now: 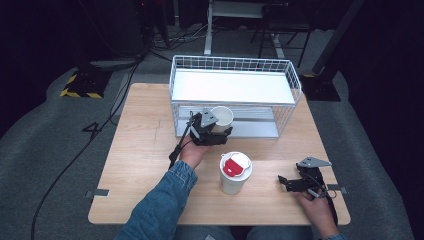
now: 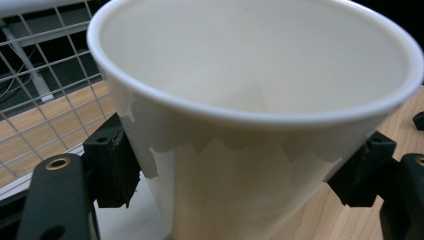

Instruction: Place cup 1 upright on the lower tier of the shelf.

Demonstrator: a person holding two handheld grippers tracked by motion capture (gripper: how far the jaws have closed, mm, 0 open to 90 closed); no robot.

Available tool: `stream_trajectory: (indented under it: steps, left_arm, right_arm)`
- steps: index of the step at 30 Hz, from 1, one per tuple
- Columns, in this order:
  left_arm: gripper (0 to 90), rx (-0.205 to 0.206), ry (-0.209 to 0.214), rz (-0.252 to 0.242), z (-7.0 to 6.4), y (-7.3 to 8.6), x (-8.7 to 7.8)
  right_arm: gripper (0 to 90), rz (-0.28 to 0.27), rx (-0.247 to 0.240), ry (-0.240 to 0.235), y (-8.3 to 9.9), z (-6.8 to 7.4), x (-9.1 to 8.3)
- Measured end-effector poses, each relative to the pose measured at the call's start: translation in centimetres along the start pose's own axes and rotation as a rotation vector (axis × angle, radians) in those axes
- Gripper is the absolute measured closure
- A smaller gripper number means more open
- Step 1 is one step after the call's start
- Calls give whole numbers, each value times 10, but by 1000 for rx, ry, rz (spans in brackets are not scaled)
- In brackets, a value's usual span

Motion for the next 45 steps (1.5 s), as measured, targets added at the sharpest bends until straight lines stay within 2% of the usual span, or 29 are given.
stream_trajectory:
  steps: [7, 14, 26, 32, 34, 36, 37, 45]
  left_arm:
    - [218, -30, -5, -15, 4, -3, 16]
    - [219, -38, -12, -13, 5, -1, 29]
    - [218, -64, -40, -23, 19, 1, 46]
    - [218, -57, -54, -17, 22, 2, 53]
    - [218, -59, -85, -21, 25, 4, 57]
    - [218, -59, -90, -23, 27, 4, 58]
    - [218, -74, -89, -28, 29, 5, 62]
    - [218, -97, -107, -22, 41, 3, 72]
  right_arm:
    - [58, 0, 0, 0, 0, 0, 0]
    - [58, 0, 0, 0, 0, 0, 0]
    - [58, 0, 0, 0, 0, 0, 0]
    - [58, 0, 0, 0, 0, 0, 0]
    - [58, 0, 0, 0, 0, 0, 0]
    - [57, 0, 0, 0, 0, 0, 0]
    - [58, 0, 0, 0, 0, 0, 0]
    - [57, 0, 0, 0, 0, 0, 0]
Point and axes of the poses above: each handheld gripper's, and its own axes: x roughly forward along the jaws, y roughly out of its underside, z roughly to its left, the point moved 8 cm from there along x, roughly forward along the jaws, and after that the axes turned 15 degrees about z, right-handed, at the moved point
